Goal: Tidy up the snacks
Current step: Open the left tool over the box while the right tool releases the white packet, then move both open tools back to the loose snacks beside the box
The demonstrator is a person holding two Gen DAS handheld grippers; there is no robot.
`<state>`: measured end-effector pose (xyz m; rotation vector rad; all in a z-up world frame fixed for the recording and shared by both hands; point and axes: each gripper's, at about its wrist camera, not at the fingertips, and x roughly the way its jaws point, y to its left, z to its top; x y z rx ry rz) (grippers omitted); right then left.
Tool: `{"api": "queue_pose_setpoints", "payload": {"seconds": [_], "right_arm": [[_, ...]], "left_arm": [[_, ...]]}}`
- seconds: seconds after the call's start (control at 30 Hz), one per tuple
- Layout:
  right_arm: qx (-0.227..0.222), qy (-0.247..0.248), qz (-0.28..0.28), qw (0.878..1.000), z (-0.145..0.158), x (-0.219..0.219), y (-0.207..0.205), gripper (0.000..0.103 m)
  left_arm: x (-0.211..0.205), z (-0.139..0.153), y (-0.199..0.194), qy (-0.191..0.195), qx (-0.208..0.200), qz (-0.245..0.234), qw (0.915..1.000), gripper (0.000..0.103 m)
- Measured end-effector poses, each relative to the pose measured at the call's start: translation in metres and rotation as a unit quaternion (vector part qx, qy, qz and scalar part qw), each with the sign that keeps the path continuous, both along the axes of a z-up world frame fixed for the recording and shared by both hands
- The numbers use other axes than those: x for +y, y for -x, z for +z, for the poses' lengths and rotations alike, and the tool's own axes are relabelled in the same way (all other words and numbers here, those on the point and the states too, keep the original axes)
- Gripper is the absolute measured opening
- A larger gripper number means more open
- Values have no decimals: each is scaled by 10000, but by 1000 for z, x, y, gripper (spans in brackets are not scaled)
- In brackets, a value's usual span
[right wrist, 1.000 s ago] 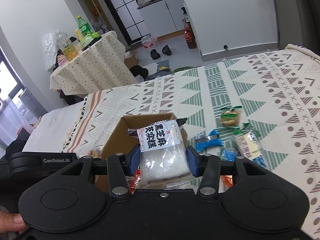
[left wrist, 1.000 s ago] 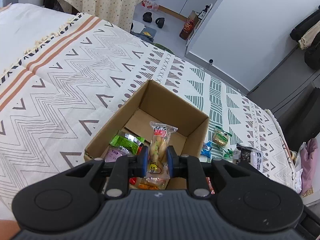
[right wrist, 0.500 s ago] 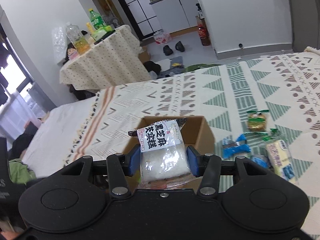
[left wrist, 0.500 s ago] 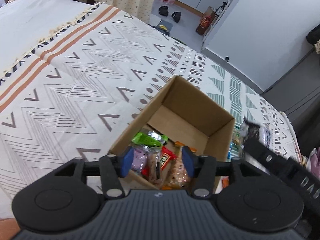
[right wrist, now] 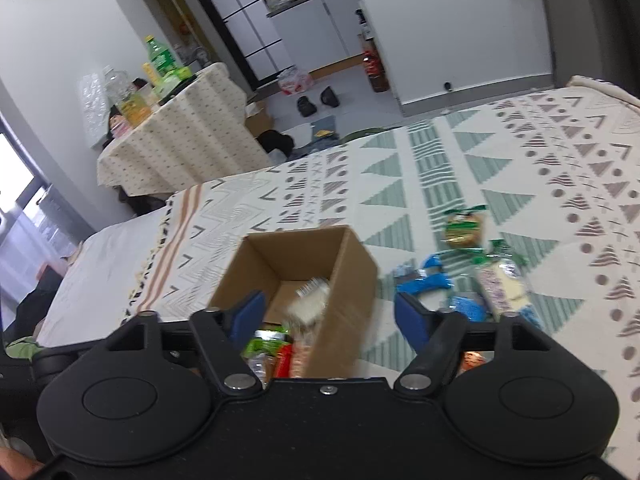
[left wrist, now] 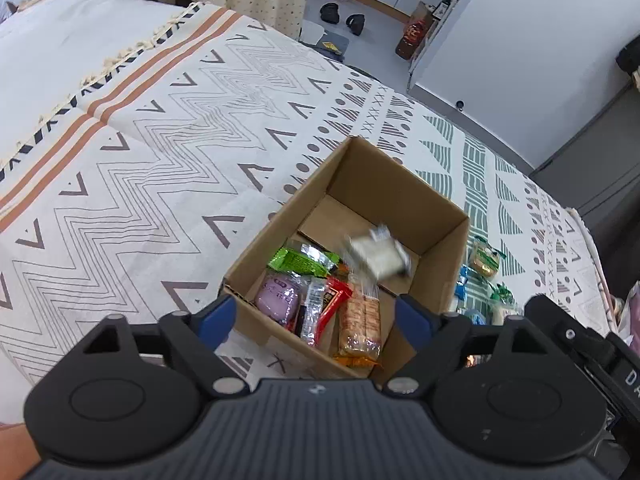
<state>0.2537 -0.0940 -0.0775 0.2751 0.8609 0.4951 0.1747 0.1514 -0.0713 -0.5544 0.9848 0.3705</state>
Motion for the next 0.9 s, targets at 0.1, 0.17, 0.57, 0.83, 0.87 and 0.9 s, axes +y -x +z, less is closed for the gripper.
{"api": "queue_pose_setpoints", "payload": {"seconds": [0.1, 0.17, 0.57, 0.83, 0.87, 0.9], "right_arm": [[-52, 114, -98, 9999, -1, -12, 4, 85], [-81, 182, -168, 9997, -1, -20, 6, 90], [-298, 458, -410, 9977, -5, -63, 14, 93], [-235, 366, -498, 9978, -8, -94, 14, 95], [-209, 341, -519, 9979, -9, -98, 14, 96], [-194, 319, -537, 9979, -10, -102, 13, 97]], "left_arm": [[-8, 2, 0, -59, -15, -100, 9999, 89], [-15, 3, 0, -94, -12, -163, 9998, 92], [-51, 12, -1, -168, -164, -461, 9987, 103], [-76, 12, -5, -153, -154, -671, 9975, 103], [-78, 12, -6, -157, -158, -686, 9974, 103], [-81, 12, -6, -162, -159, -701, 9973, 103]]}}
